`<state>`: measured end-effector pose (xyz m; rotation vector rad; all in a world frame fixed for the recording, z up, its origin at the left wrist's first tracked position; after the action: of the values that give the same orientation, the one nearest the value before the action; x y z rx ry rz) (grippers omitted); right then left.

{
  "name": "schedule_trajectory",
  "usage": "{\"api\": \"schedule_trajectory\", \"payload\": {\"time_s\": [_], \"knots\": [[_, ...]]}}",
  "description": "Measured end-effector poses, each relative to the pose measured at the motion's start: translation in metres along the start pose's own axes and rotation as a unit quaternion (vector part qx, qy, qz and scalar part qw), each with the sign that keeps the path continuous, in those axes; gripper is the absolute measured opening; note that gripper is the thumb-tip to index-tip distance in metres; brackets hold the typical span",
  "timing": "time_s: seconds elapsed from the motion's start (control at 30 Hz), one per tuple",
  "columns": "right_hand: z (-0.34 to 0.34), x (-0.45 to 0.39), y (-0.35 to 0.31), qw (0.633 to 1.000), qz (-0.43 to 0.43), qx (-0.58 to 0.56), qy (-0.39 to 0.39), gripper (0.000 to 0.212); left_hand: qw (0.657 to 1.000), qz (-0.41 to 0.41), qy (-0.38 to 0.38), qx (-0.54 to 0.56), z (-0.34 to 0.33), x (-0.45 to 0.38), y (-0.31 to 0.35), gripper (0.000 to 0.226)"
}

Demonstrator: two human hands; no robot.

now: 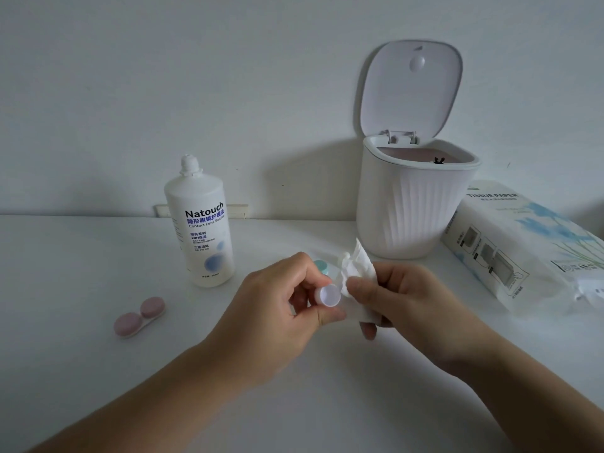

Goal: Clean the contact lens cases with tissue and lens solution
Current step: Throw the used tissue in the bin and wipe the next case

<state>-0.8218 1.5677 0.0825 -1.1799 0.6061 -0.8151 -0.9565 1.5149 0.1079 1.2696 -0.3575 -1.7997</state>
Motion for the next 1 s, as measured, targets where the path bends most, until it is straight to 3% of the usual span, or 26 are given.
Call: {"api": "schedule_trajectory", "payload": {"time_s": [0.23, 0.47, 0.73, 0.83, 1.0], "knots": [[0.016, 0.000, -0.009, 0.996, 0.028, 0.040, 0.071, 0.026, 1.000, 0.024, 0.004, 0.017, 0.005, -0.006, -0.001, 0.015], [0.037, 0.004, -0.016, 0.984, 0.060, 0.007, 0.170, 0.028, 0.989, 0.117, 0.013, 0.085, 0.013, -0.006, -0.023, 0.019], [0.034, 0.004, -0.020, 0.985, 0.069, -0.015, 0.156, 0.024, 0.940, 0.213, -0.036, 0.265, -0.008, -0.001, -0.027, 0.033], [0.031, 0.003, -0.019, 0.986, 0.081, -0.009, 0.142, 0.028, 0.943, 0.201, -0.062, 0.258, -0.015, 0.001, -0.022, 0.038], [0.023, 0.001, -0.019, 0.990, 0.093, -0.005, 0.106, 0.023, 0.965, 0.176, -0.035, 0.193, -0.009, -0.002, -0.025, 0.032]]}}
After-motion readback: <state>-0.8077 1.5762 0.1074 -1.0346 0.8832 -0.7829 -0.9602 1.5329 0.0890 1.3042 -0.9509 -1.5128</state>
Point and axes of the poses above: each hand's wrist, its own x-axis away from the middle knuckle, its own z-axis out of the back of the hand, y = z × x, the point moved 10 cm from there along -x, towards the middle knuckle, and after that the axes turned 5 degrees about -z, right-handed, at the moved point
